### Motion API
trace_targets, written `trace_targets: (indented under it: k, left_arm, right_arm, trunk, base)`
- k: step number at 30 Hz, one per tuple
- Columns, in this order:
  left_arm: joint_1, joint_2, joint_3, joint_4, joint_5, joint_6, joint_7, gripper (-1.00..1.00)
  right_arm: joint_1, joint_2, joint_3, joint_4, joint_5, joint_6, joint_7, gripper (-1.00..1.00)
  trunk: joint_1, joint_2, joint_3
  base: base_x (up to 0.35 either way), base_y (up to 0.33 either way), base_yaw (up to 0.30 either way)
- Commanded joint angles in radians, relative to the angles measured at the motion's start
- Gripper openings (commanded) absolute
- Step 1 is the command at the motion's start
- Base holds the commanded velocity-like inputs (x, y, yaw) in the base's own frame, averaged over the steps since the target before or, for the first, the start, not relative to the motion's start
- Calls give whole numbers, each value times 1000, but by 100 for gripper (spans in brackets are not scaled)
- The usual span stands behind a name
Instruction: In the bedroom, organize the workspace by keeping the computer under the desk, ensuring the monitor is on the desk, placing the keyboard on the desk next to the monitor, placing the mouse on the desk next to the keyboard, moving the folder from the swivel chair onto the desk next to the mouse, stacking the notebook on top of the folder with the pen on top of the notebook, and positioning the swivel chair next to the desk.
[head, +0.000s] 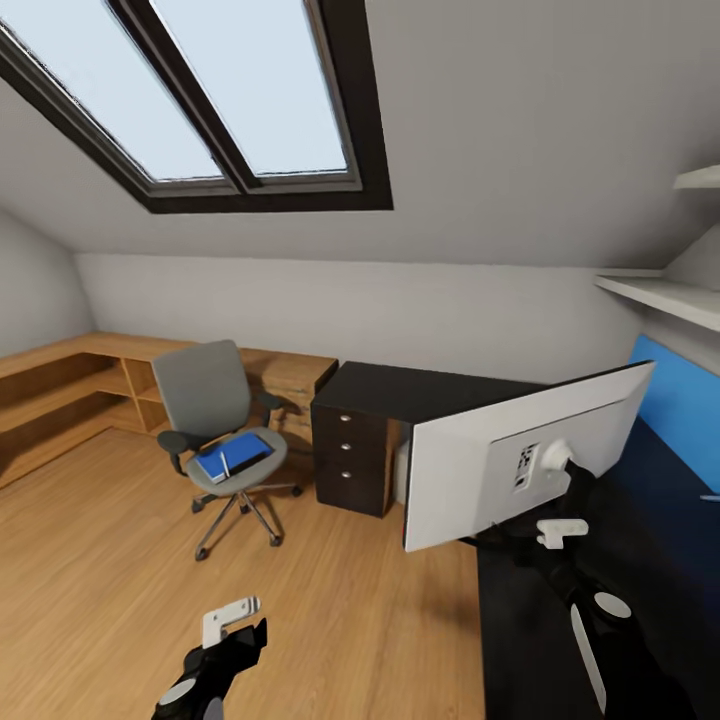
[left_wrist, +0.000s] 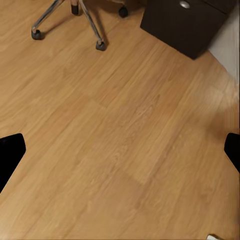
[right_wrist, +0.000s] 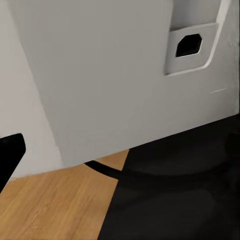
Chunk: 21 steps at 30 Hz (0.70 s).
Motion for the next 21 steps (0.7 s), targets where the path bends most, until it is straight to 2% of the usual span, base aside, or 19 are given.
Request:
trace_targets:
  k: [1,21]
  left_arm:
    - [0,0,1,-5,11,4,6,100]
    - [0,0,5,-20,12,6,8,100]
  right_arm:
    - [-1,1,-3,-1,8,4,7,100]
    - [-1,-2,-4,-1,8,4,6,100]
  trunk:
    - [0,-2,-1]
    - [0,-2,19]
  base:
    - [0,0,-232]
    - [0,0,-232]
